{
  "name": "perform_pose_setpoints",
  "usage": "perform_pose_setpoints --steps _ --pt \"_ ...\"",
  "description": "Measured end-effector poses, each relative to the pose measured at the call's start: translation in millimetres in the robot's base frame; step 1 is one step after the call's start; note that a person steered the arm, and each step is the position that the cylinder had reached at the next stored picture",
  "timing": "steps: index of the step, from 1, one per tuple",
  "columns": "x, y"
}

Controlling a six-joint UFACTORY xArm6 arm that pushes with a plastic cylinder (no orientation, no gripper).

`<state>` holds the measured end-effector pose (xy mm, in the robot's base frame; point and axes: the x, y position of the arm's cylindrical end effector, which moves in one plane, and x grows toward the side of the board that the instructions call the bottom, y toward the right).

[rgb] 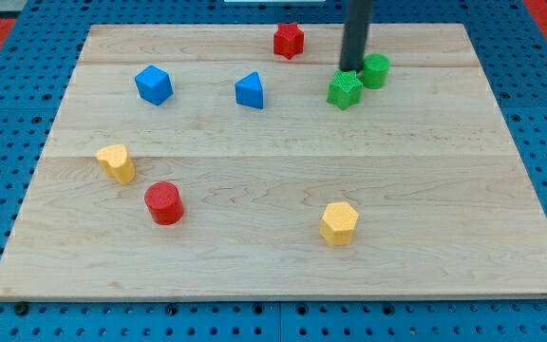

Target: Push the green circle right to the green star

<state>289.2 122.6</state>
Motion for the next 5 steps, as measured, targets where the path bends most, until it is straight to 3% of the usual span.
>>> perform_pose_setpoints --steps 5 --pt "-21.6 44.3"
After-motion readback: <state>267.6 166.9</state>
